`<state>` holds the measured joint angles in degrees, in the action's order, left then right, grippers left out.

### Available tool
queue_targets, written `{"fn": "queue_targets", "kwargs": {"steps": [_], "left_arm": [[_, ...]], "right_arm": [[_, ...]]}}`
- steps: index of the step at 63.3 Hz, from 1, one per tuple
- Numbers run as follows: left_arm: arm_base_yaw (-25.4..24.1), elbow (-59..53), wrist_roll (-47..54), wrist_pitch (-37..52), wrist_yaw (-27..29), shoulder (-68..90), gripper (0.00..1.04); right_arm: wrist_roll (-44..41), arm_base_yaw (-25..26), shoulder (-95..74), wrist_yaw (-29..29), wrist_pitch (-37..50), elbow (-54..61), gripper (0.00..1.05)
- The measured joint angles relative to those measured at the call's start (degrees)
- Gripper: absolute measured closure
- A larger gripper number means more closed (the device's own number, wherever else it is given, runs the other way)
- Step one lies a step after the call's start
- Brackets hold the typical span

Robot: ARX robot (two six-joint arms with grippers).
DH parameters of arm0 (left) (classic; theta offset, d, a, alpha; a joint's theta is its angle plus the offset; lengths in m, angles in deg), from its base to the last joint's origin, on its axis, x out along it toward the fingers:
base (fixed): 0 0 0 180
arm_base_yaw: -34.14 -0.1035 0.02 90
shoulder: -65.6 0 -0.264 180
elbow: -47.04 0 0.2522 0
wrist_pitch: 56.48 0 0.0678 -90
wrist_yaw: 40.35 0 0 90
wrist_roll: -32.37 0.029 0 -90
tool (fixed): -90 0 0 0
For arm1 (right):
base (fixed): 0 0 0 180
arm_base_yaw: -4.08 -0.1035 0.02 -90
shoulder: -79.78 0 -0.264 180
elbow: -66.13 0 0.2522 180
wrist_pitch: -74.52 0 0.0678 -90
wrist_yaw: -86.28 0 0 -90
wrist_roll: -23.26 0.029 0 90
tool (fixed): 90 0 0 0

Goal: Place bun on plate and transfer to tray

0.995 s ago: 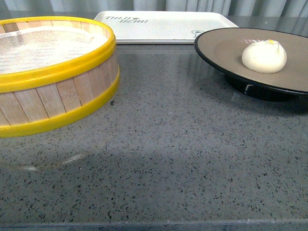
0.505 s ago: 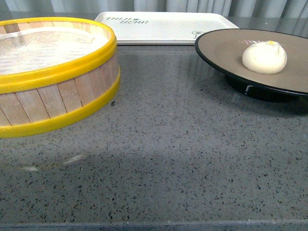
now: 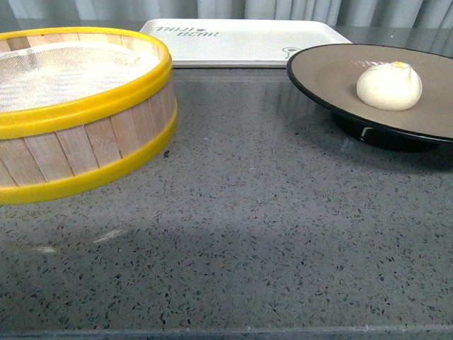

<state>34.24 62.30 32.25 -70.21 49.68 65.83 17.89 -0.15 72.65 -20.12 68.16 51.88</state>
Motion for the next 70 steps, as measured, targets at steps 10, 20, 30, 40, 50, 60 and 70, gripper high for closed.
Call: {"fn": "queue_targets", "kwargs": {"steps": [10,20,30,40,50,60,70], "left_arm": [[0.0,0.0,0.0,0.0,0.0,0.0,0.07],[0.0,0.0,0.0,0.0,0.0,0.0,0.07],[0.0,0.0,0.0,0.0,0.0,0.0,0.07],[0.0,0.0,0.0,0.0,0.0,0.0,0.07],[0.0,0.0,0.0,0.0,0.0,0.0,0.07],[0.0,0.0,0.0,0.0,0.0,0.0,0.07],[0.0,0.0,0.0,0.0,0.0,0.0,0.07]], "right_arm": [[2.2,9.8,-19.6,11.8,19.0,-7.0,0.09],[12.2,19.8,-38.1,21.6,24.1,-17.4,0.09],[26.7,22.1,-51.6,29.4,16.8,-28.1,0.09],[41.2,19.4,-55.6,35.1,8.2,-34.3,0.09],[50.1,17.1,-55.7,39.1,2.8,-34.9,0.09],[54.1,20.5,-54.6,42.4,-1.5,-34.8,0.09],[56.2,22.6,-54.8,43.7,-2.2,-34.5,0.09]]}}
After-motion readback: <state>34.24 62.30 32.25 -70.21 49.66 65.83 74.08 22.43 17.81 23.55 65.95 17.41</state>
